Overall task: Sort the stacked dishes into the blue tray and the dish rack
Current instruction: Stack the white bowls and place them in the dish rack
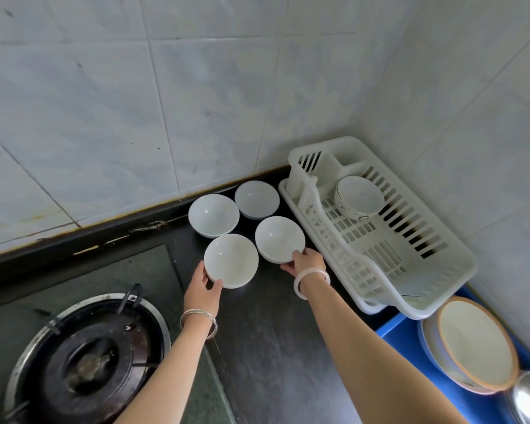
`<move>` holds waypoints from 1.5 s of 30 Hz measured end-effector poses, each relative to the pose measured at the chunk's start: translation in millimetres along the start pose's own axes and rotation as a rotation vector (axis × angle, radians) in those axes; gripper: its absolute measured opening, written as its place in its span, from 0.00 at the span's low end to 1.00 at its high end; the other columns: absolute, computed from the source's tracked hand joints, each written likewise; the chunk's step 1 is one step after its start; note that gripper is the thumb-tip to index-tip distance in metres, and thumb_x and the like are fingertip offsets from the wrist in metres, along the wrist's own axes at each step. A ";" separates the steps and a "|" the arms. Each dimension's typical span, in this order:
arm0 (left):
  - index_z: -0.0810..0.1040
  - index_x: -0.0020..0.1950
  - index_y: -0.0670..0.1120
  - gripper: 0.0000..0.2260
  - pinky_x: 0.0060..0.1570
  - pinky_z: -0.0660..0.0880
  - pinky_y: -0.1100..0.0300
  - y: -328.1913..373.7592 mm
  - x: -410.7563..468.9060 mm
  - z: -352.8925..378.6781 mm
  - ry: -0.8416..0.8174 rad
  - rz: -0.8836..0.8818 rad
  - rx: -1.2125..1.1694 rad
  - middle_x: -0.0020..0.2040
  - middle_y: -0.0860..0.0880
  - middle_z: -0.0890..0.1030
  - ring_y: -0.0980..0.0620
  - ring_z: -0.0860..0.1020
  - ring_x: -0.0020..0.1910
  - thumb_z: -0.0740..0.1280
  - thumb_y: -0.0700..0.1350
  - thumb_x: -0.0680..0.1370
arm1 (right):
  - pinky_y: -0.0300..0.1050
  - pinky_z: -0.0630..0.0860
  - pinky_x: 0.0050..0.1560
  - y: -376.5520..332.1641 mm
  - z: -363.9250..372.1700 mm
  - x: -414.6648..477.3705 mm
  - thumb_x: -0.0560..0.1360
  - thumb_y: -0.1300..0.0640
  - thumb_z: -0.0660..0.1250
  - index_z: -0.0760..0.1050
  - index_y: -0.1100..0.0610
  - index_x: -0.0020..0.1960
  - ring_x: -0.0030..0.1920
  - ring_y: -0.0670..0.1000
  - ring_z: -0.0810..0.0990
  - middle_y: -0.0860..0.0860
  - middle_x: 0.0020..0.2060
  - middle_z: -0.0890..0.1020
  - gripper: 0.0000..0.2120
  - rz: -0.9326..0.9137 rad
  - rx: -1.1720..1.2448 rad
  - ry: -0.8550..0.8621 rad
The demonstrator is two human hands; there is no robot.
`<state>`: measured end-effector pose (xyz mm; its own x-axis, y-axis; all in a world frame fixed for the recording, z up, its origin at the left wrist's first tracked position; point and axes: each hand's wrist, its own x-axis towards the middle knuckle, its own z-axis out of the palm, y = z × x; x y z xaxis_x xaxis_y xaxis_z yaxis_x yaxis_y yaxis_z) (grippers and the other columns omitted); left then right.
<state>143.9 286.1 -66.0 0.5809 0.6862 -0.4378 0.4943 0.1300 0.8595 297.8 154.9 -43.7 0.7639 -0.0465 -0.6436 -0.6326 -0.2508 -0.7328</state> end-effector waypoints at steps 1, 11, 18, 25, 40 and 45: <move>0.65 0.71 0.49 0.24 0.67 0.68 0.49 -0.3 0.5 -0.1 -0.008 -0.005 -0.032 0.67 0.48 0.74 0.48 0.73 0.67 0.64 0.37 0.76 | 0.48 0.82 0.44 -1.6 -2.4 -3.2 0.74 0.66 0.61 0.72 0.61 0.63 0.37 0.53 0.81 0.59 0.55 0.78 0.18 -0.026 -0.005 0.004; 0.68 0.69 0.47 0.18 0.66 0.68 0.51 -2.7 7.6 0.0 -0.001 -0.070 -0.275 0.65 0.47 0.74 0.46 0.73 0.64 0.58 0.40 0.80 | 0.50 0.83 0.44 -23.8 15.5 -47.7 0.73 0.64 0.64 0.78 0.53 0.45 0.36 0.51 0.84 0.50 0.38 0.81 0.08 -0.185 -0.223 -0.153; 0.76 0.47 0.51 0.10 0.60 0.69 0.52 5.4 15.7 -1.6 0.047 -0.182 -0.455 0.45 0.52 0.78 0.47 0.75 0.53 0.56 0.50 0.80 | 0.48 0.82 0.47 -21.4 37.8 -58.5 0.72 0.61 0.65 0.73 0.50 0.31 0.39 0.53 0.85 0.51 0.31 0.81 0.13 -0.226 -0.514 -0.100; 0.72 0.66 0.44 0.17 0.54 0.73 0.54 4.4 22.3 -4.5 0.030 -0.178 -0.302 0.61 0.42 0.78 0.45 0.76 0.55 0.61 0.40 0.78 | 0.42 0.78 0.40 -14.4 41.3 -56.1 0.73 0.60 0.66 0.73 0.51 0.32 0.41 0.52 0.84 0.55 0.39 0.84 0.12 -0.208 -0.596 -0.058; 0.73 0.65 0.45 0.17 0.59 0.75 0.49 20.9 27.0 -10.3 -0.031 -0.293 -0.362 0.62 0.43 0.77 0.42 0.76 0.59 0.59 0.35 0.77 | 0.48 0.82 0.46 -8.7 38.6 -36.3 0.74 0.66 0.64 0.71 0.51 0.66 0.49 0.56 0.81 0.54 0.58 0.78 0.23 0.009 -0.333 -0.360; 0.76 0.62 0.48 0.16 0.51 0.76 0.52 34.9 24.2 -6.0 -0.035 -0.246 -0.316 0.56 0.47 0.78 0.45 0.77 0.54 0.61 0.37 0.77 | 0.51 0.81 0.51 -11.7 22.2 -37.7 0.73 0.67 0.65 0.72 0.53 0.65 0.52 0.58 0.81 0.56 0.58 0.79 0.22 -0.063 -0.311 -0.338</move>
<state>171.3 311.6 -45.0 0.4947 0.5830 -0.6445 0.4015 0.5044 0.7644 273.6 181.1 -15.7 0.6825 0.2832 -0.6738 -0.4784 -0.5239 -0.7047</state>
